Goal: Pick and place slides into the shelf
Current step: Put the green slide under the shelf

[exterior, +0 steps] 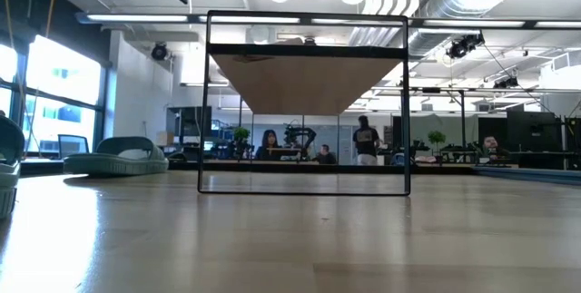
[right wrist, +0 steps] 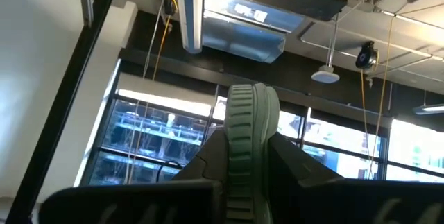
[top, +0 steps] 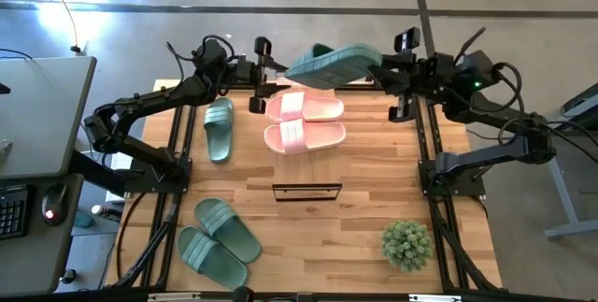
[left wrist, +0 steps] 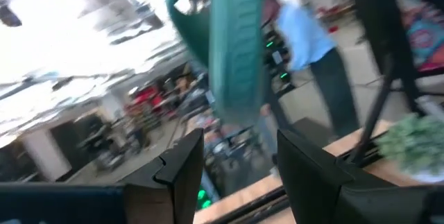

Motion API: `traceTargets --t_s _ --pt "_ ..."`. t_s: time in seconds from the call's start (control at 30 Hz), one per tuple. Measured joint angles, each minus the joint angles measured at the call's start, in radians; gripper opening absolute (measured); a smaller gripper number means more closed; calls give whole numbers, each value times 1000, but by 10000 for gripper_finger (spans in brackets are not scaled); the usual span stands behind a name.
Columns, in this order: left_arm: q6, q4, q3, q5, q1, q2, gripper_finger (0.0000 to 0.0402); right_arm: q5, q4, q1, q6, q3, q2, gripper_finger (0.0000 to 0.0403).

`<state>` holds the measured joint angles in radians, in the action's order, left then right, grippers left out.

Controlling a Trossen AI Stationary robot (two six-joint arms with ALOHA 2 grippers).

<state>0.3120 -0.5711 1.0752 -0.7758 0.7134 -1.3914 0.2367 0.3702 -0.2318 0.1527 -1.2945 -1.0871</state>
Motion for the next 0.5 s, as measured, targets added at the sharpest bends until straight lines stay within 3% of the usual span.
traceTargets --t_s 0.5 --pt "-80 -39 0 -25 -1 0 168 30 63 -13 -25 0 -84 32"
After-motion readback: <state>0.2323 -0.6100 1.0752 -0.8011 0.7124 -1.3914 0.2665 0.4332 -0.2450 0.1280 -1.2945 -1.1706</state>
